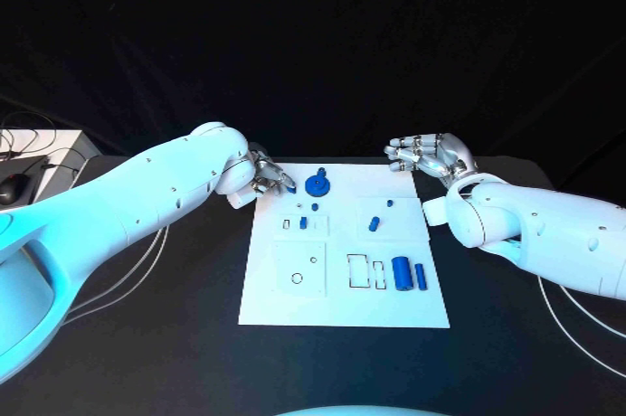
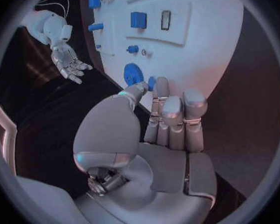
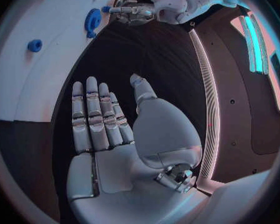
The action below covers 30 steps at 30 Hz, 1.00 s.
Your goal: Assemble the parts on the task board
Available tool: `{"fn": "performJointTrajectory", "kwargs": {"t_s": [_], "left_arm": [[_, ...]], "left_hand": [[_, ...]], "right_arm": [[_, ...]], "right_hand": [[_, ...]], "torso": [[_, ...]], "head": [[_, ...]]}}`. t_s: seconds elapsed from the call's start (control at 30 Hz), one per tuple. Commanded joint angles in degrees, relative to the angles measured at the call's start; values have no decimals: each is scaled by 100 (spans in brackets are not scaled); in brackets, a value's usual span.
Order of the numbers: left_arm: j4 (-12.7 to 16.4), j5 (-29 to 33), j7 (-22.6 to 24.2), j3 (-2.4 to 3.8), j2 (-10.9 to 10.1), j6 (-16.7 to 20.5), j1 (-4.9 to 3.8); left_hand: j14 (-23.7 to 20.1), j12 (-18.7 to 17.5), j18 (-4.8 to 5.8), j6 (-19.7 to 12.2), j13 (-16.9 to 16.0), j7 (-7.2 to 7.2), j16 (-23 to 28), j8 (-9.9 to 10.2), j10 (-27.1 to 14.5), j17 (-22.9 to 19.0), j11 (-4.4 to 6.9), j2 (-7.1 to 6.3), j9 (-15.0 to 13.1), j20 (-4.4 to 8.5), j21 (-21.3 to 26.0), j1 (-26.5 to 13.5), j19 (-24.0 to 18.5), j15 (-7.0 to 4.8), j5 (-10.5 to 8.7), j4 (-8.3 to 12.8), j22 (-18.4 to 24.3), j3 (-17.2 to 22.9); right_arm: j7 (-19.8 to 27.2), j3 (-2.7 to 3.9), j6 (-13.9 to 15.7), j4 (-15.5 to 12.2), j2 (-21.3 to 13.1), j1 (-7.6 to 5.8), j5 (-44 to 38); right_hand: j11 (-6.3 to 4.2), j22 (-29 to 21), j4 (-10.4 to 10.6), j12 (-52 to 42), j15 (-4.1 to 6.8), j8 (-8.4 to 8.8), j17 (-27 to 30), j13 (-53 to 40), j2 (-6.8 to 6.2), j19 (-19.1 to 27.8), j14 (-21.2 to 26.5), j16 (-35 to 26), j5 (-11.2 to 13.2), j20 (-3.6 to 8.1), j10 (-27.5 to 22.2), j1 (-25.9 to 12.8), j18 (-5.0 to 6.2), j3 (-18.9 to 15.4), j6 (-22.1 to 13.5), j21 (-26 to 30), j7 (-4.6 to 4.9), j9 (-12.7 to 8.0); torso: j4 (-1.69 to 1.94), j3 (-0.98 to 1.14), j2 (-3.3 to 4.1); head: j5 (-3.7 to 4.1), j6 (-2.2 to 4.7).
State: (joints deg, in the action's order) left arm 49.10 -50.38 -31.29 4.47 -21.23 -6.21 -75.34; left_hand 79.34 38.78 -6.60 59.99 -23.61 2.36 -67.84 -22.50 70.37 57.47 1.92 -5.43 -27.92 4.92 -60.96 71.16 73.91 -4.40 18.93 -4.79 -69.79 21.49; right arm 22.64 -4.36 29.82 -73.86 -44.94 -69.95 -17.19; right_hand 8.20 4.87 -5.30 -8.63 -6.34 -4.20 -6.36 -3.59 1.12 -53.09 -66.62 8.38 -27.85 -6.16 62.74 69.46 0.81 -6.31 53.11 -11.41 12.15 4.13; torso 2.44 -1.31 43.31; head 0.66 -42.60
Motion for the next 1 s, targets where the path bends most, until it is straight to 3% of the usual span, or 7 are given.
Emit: {"fn": "performJointTrajectory", "kwargs": {"t_s": [0.03, 0.17, 0.37, 0.5, 0.63, 0.67, 1.0], "left_arm": [[27, 45, 67, 2, -4, 9, -3], [53, 46, 99, 2, -13, 100, -3], [148, 202, 137, 2, -68, 277, -2], [318, 299, 150, 3, -173, 363, -2], [601, 320, 143, 3, -338, 417, -2], [693, 322, 138, 3, -390, 425, -1], [1754, 323, -81, 0, -1009, 531, 24]], "left_hand": [[19, -38, 76, -48, -9, -12, -31, -51, 77, 14, 10, -32, -187, 25, -24, -182, -6, -43, 21, 573, -9, 722], [61, -81, 100, -21, -19, -31, -35, -82, 167, 56, 42, -134, -414, 68, -53, -375, 28, -68, 30, 764, -31, 1112], [137, -151, 144, 125, -57, -50, -41, 39, 307, 174, 78, -214, -587, 125, -139, -539, 109, -104, 133, 966, -86, 1380], [162, -181, 171, 275, -118, -70, -79, 138, 397, 285, 108, -294, -626, 155, -231, -562, 171, -126, 605, 1074, -148, 1314], [172, -233, 184, 356, -161, -79, -88, 233, 447, 340, 118, -296, -647, 167, -260, -569, 184, -133, 809, 1119, -169, 1236], [181, -317, 194, 410, -215, -85, -80, 368, 484, 385, 129, -268, -678, 184, -275, -555, 192, -142, 838, 1152, -180, 1139], [201, -378, 212, 536, -323, -107, -46, 468, 587, 416, 148, -340, -789, 197, -304, -586, 217, -157, 1071, 1161, -200, 1179]], "right_arm": [[59, 1, -85, 1, 4, -2, -19], [60, 1, -86, 2, 6, -1, -19], [60, 1, -87, 3, 4, -1, -18], [60, 1, -89, 6, 3, -1, -18], [59, 1, -90, 10, -2, 0, -18], [58, 1, -90, 11, -4, 1, -18], [55, 1, -91, 23, -24, 11, -18]], "right_hand": [[9, -7, 3, 34, 0, 30, 6, 7, 15, 38, 37, -20, -29, 18, -30, -43, -81, 45, -37, -3, -8, -5], [9, -7, 3, 34, 0, 30, 6, 7, 15, 38, 37, -20, -29, 18, -30, -43, -81, 45, -37, -3, -8, -5], [9, -7, 3, 34, 0, 30, 6, 7, 15, 38, 37, -20, -29, 18, -30, -43, -81, 45, -37, -3, -8, -5], [9, -7, 3, 34, 0, 30, 6, 7, 15, 38, 37, -20, -29, 18, -30, -43, -81, 45, -37, -3, -8, -5], [9, -7, 3, 34, 0, 30, 6, 7, 15, 38, 37, -20, -29, 18, -30, -43, -81, 45, -37, -3, -8, -5], [9, -7, 3, 34, 0, 30, 6, 7, 15, 38, 37, -20, -29, 18, -30, -43, -81, 45, -37, -3, -8, -5], [9, -8, 2, 34, 0, 30, 6, 8, 20, 38, 36, -19, -41, 18, -29, -41, -81, 46, -35, -2, -9, -5]], "torso": [[-1, 2, 1], [0, 3, 0], [1, 2, -5], [0, 5, -8], [1, 5, -10], [0, 4, -10], [17, 4, -48]], "head": [[-6, -2], [-9, -5], [-19, -6], [-26, -6], [-26, -1], [-25, 0], [-28, -23]]}}
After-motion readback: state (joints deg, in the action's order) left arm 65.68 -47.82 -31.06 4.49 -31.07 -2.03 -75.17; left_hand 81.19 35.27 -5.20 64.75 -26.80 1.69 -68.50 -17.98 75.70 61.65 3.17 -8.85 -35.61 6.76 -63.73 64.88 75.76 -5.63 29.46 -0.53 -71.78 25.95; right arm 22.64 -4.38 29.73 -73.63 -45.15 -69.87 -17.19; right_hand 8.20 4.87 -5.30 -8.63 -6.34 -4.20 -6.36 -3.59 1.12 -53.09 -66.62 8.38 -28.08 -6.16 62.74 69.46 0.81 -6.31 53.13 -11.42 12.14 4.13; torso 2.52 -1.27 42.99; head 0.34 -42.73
